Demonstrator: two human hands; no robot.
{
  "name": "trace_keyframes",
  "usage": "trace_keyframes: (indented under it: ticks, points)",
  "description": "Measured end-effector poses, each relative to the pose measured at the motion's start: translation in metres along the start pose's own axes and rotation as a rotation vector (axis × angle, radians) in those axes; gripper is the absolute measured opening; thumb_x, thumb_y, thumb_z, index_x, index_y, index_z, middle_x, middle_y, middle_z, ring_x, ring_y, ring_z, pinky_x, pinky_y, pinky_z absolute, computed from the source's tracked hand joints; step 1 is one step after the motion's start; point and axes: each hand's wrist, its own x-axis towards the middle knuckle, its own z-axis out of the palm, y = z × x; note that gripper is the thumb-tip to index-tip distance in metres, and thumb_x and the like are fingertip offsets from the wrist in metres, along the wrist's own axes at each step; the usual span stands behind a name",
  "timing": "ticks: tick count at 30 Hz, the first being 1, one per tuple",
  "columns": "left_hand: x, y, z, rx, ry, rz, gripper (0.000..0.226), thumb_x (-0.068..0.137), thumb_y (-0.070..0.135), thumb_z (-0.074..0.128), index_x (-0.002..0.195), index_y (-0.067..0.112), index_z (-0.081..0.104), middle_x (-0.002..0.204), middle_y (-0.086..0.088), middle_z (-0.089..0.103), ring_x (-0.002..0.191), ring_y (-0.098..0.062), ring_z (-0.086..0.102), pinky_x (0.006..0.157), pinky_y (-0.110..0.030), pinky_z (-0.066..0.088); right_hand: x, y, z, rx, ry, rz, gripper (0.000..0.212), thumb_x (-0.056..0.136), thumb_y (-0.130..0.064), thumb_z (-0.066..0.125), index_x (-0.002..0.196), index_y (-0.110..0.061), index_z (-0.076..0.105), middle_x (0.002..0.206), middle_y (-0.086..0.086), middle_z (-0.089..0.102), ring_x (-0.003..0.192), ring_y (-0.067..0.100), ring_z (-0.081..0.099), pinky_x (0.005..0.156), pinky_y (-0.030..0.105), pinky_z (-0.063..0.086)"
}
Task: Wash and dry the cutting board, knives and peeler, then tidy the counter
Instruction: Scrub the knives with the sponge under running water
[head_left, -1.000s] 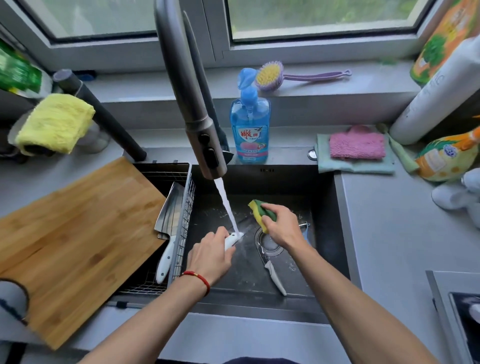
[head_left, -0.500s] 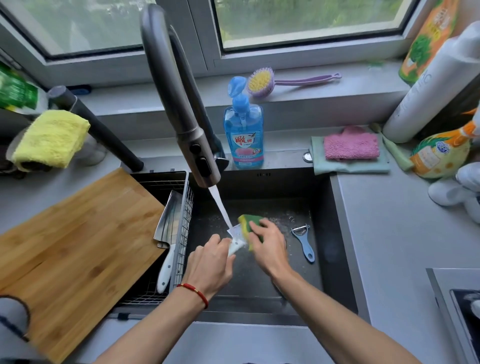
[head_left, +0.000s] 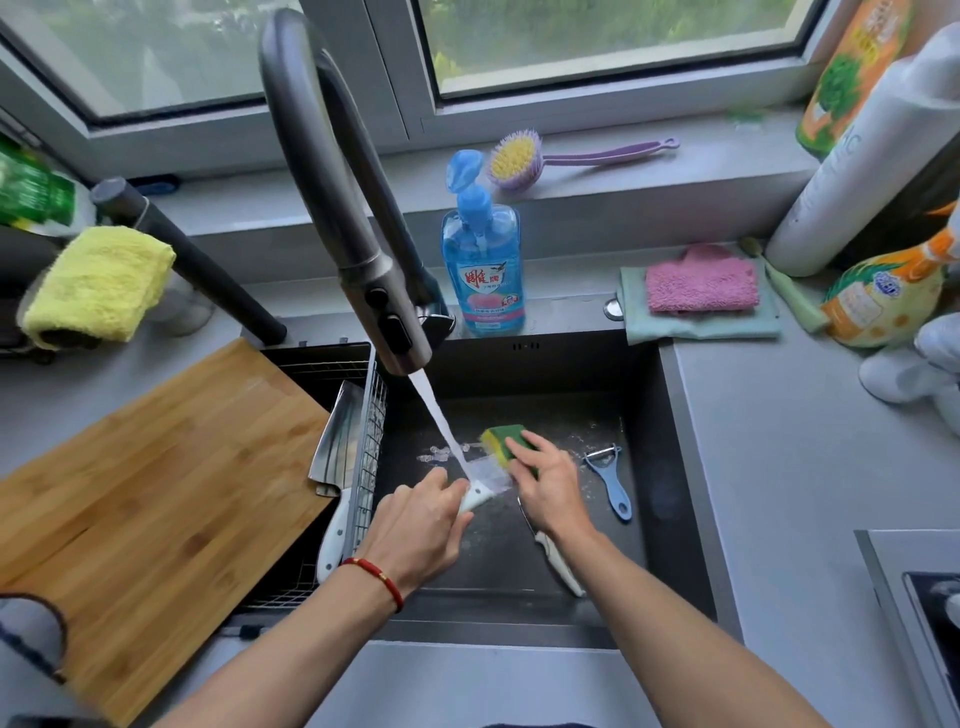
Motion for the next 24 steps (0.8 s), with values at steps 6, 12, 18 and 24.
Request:
trace_keyframes:
  ticks: [6, 12, 18, 24]
  points:
    - [0.002, -0.006, -0.002, -0.008, -0.013, 0.002, 0.040, 0.102, 0.045, 0.045, 0.136, 0.027, 0.053, 0.106, 0.002, 0.049, 0.084, -0.028, 0.062, 0.074, -0.042, 0.053, -0.014, 0.001, 0.009, 0.128, -0.009, -0.085, 0.039, 0.099, -0.023, 0.062, 0.137, -0.032, 0.064, 0.153, -0.018, 0.045, 0.137, -0.002, 0.036, 0.112, 0.013, 0.019]
    - [0.000, -0.011, -0.006, -0.003, -0.038, 0.037, 0.040, 0.102, 0.046, 0.045, 0.136, 0.027, 0.054, 0.104, 0.001, 0.049, 0.084, -0.029, 0.061, 0.074, -0.043, 0.052, 0.004, 0.031, -0.005, 0.107, 0.117, 0.212, 0.038, 0.100, -0.014, 0.061, 0.138, -0.020, 0.064, 0.154, 0.003, 0.048, 0.139, 0.021, 0.042, 0.119, 0.029, 0.027]
    - [0.002, -0.015, -0.007, -0.020, -0.035, 0.028, 0.035, 0.101, 0.047, 0.045, 0.127, 0.027, 0.057, 0.101, 0.002, 0.047, 0.087, -0.027, 0.059, 0.076, -0.041, 0.051, -0.015, 0.010, 0.016, 0.046, 0.023, -0.093, 0.039, 0.101, -0.022, 0.061, 0.139, -0.029, 0.062, 0.151, -0.018, 0.044, 0.134, 0.006, 0.034, 0.112, 0.022, 0.021]
    - [-0.010, -0.024, -0.007, -0.049, 0.025, 0.051, 0.032, 0.099, 0.047, 0.049, 0.124, 0.030, 0.060, 0.093, 0.006, 0.044, 0.080, -0.025, 0.058, 0.067, -0.037, 0.046, 0.004, 0.043, -0.006, 0.134, 0.158, 0.383, 0.040, 0.100, -0.014, 0.059, 0.140, -0.017, 0.062, 0.146, 0.007, 0.058, 0.135, 0.027, 0.049, 0.114, 0.032, 0.033]
